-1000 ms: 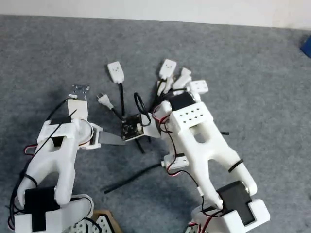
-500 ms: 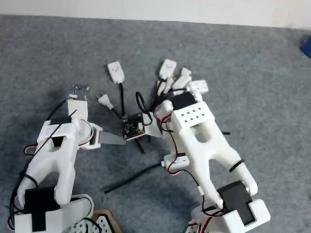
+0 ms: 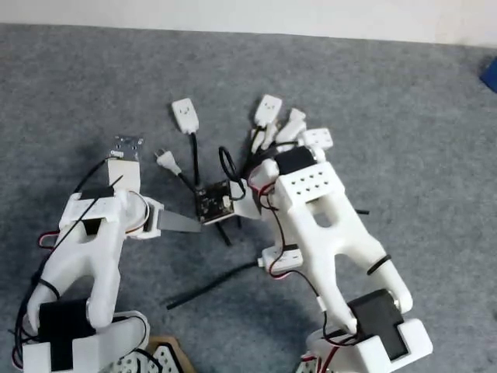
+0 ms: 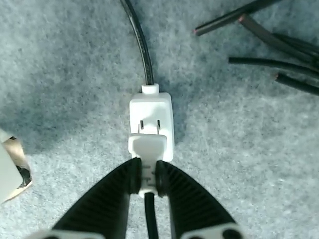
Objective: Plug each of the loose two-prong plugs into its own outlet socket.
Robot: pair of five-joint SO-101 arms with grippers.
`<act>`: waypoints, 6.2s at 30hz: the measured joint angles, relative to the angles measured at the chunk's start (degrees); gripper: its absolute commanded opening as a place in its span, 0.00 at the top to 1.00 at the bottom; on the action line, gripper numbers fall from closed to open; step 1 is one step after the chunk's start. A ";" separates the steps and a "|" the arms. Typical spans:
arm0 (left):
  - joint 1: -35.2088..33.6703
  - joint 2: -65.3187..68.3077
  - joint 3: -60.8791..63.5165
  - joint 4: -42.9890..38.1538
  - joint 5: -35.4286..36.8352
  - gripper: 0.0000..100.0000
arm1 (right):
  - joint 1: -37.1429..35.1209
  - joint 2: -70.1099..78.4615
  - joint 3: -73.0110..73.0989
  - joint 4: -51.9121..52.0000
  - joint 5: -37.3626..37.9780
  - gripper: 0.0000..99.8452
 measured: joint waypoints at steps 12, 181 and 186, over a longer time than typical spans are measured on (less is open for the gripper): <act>0.00 0.00 0.00 0.00 0.00 0.43 | -4.57 0.18 3.96 -2.20 -0.53 0.99; 43.16 39.30 -57.58 29.71 -28.22 0.60 | 37.54 -9.05 8.18 -21.27 -62.68 0.99; 45.19 39.30 -57.58 30.95 -26.46 0.60 | 37.36 -9.05 8.18 -21.27 -61.36 0.99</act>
